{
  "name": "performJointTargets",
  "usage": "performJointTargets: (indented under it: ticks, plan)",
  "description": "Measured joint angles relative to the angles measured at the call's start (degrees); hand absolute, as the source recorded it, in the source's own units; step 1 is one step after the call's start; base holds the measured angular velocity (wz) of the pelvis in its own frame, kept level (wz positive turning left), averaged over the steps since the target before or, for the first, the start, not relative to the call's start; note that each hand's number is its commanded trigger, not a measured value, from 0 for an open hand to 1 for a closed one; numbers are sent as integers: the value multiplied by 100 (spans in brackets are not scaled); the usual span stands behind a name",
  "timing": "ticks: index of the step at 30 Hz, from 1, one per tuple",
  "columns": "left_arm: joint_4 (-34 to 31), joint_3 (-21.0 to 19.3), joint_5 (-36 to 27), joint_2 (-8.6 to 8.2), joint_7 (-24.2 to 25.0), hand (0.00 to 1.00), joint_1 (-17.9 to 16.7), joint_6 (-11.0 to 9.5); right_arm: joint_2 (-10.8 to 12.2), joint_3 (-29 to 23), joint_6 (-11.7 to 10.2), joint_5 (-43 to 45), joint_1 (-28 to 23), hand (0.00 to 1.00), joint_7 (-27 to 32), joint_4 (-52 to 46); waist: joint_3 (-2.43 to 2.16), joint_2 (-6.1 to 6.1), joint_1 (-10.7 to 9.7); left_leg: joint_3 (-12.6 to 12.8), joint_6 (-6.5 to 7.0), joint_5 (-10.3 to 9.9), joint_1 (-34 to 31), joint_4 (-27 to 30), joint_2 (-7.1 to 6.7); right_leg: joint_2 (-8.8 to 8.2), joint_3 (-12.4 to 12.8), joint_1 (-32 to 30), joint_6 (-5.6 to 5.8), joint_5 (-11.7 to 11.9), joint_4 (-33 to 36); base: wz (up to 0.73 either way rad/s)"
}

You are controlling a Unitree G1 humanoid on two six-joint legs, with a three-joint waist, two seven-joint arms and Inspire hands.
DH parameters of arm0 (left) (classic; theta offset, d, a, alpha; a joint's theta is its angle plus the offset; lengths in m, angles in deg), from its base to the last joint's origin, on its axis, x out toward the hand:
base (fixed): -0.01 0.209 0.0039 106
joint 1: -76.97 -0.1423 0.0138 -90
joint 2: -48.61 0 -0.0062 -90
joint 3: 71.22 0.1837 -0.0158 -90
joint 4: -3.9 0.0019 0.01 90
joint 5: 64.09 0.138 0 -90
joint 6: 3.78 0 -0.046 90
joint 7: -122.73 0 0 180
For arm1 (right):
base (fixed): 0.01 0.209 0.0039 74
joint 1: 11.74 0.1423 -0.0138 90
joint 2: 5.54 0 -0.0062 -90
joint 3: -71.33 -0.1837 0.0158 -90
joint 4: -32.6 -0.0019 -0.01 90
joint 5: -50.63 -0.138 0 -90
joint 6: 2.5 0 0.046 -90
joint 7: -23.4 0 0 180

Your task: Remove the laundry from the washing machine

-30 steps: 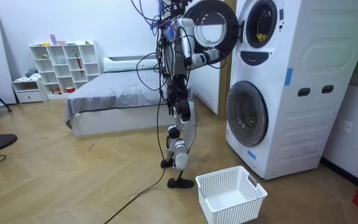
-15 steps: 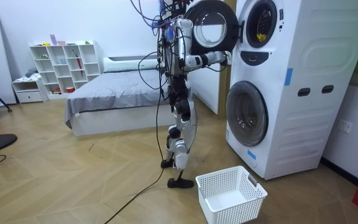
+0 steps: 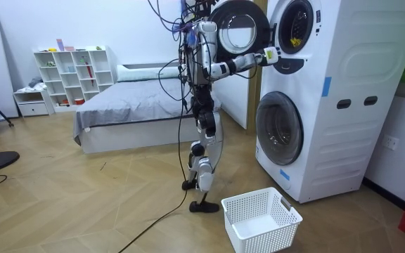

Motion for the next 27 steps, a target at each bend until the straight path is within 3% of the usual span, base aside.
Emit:
performJointTargets:
  ticks: [11, 19, 24, 27]
  plan:
    - [-115, -255, 374, -111, -80, 0, -77, -1, 207, 0, -15, -1681, 391, 0, 354, 45, 15, 33, 169, -44, 0, 0, -102, 72, -5, -3, -37, -35, 0, -1, -20, 3]
    - [-102, -335, 415, -159, -130, 0, -102, 51, 199, 72, -124, -1753, 971, 0, 782, 423, -12, 60, 204, -176, 0, 0, -172, 201, 13, 2, -170, -26, -2, -1, 12, 7]
    - [-94, -387, 335, -160, -84, 0, -217, 93, 191, 113, -143, -1802, 966, 0, 748, 463, -1, 71, 424, -88, -35, -81, -407, 987, 111, 4, -152, -7, -55, -68, 287, -5]
    - [-100, -446, 340, -166, 1, 0, -318, 133, 176, 110, -154, -1845, 970, 0, 758, 553, 0, 25, 403, -105, -70, -234, -793, 1921, 211, -15, -178, 39, -194, -359, 480, 17]
